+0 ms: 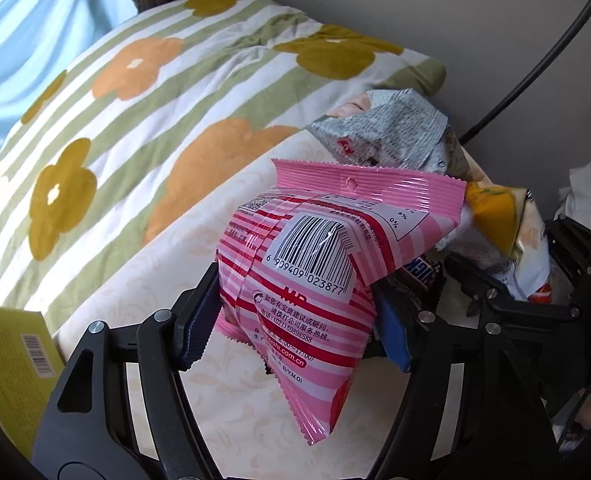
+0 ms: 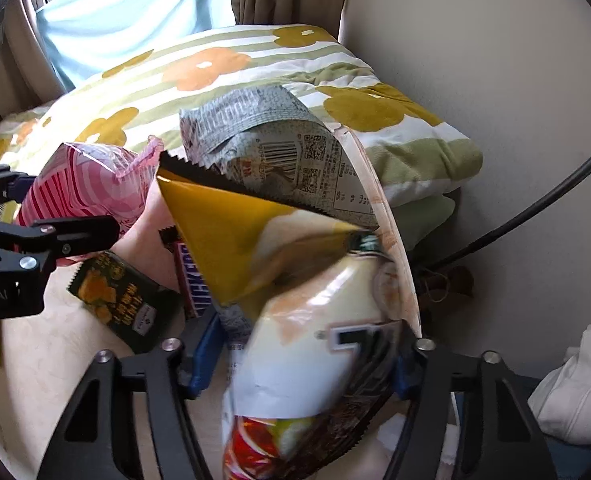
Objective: Organize snacks
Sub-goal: 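Grasp the pink striped bag with the left tool while the right tool grasps the gold-and-white chip bag, then carry both bags over the yellow box and open both tools to drop them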
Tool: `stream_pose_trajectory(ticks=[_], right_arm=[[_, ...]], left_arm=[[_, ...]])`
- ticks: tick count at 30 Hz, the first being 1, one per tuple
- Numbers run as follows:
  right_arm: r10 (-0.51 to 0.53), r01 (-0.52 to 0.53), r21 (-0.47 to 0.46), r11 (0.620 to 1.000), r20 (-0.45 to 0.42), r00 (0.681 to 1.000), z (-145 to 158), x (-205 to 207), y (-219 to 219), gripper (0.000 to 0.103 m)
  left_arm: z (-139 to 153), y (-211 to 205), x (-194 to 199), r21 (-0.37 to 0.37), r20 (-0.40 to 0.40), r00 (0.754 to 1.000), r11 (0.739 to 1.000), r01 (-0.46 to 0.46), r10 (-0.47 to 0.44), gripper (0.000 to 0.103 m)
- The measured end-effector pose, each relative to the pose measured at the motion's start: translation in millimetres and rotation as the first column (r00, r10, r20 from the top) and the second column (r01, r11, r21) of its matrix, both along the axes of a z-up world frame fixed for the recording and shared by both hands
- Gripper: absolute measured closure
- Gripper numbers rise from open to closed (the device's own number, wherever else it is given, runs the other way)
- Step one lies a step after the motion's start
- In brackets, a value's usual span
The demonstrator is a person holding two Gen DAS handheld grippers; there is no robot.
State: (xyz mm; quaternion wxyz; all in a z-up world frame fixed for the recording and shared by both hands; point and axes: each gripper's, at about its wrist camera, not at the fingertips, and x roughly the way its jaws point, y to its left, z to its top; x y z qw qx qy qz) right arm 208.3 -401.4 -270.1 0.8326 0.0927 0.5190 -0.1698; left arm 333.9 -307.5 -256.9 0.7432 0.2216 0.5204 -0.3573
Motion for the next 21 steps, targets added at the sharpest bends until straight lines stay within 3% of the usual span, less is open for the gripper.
stream_pose_trajectory(ticks=[13, 21], right_arm=[[0.016, -0.025, 0.056, 0.998, 0.146, 0.989, 52, -17, 13, 0.049], [0.157, -0.171, 0.036, 0.985, 0.247, 0.956, 99, -17, 43, 0.049]], left_arm=[[59, 37, -18, -0.112, 0.051, 0.993, 0.989, -0.096, 0.102, 0.037], [111, 85, -35, -0.22, 0.102, 0.96, 0.947, -0.234, 0.261, 0.037]])
